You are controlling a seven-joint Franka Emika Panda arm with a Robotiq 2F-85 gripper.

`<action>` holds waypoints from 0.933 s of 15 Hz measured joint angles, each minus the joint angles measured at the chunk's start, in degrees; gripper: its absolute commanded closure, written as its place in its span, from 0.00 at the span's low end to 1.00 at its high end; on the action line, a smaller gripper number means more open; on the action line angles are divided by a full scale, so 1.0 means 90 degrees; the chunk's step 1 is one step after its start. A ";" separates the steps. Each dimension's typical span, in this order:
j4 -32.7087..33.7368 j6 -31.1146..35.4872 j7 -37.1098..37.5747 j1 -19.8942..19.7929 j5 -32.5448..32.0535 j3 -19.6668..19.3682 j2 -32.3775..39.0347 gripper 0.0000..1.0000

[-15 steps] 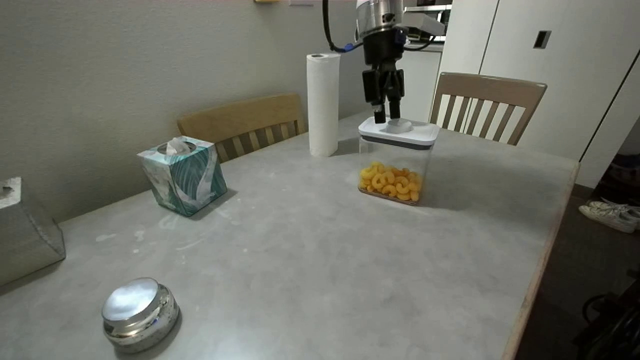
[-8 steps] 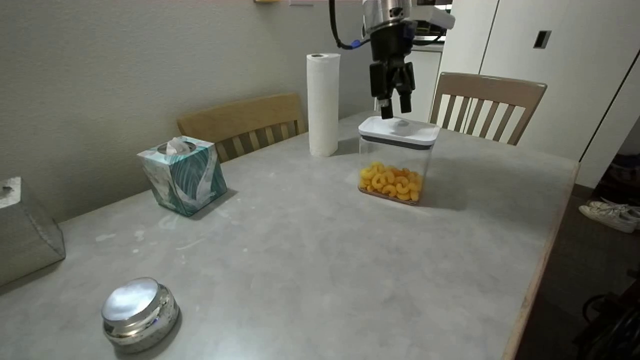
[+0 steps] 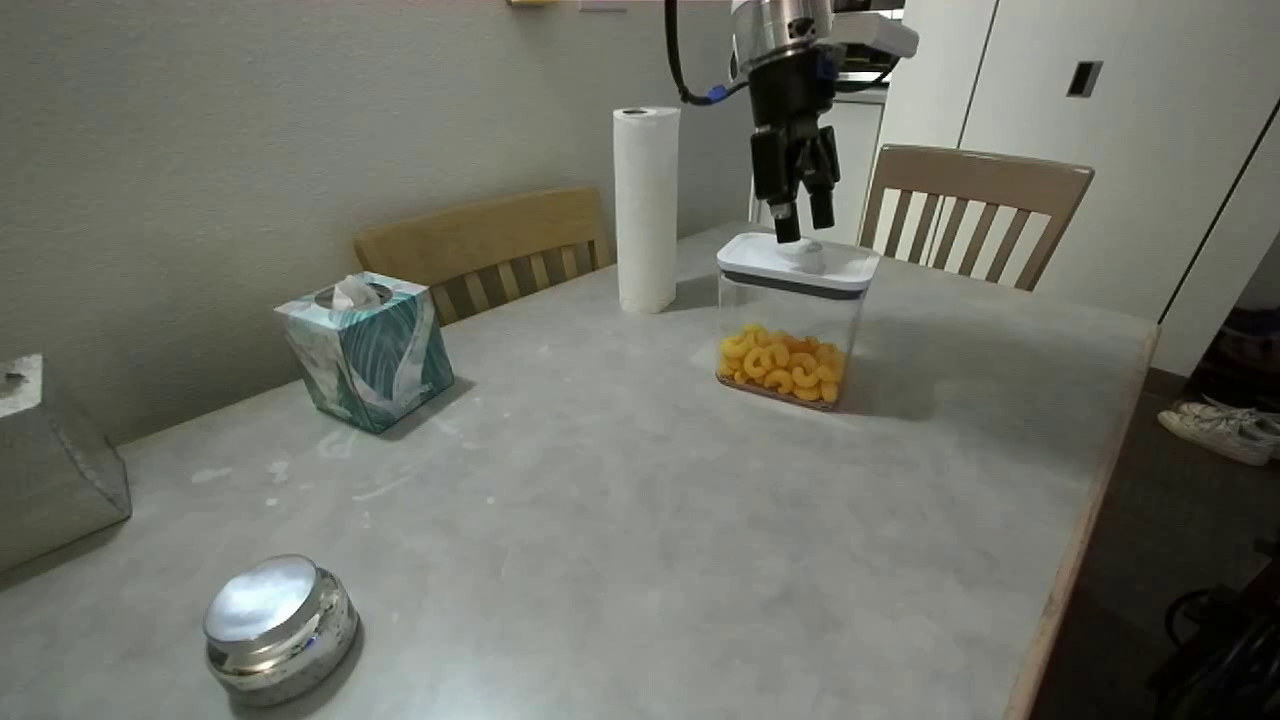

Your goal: Press the button atop the lid and then put the lid on the table

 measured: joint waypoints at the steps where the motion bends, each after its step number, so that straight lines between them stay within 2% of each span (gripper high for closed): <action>1: 0.0005 -0.0072 0.0027 0.0001 0.0000 0.0000 0.0002 0.00; 7: -0.0003 -0.0240 0.0390 0.0048 -0.0076 -0.0070 0.0024 0.00; 14: -0.0131 0.0852 0.0999 0.0344 -0.0927 -0.0316 0.0077 0.00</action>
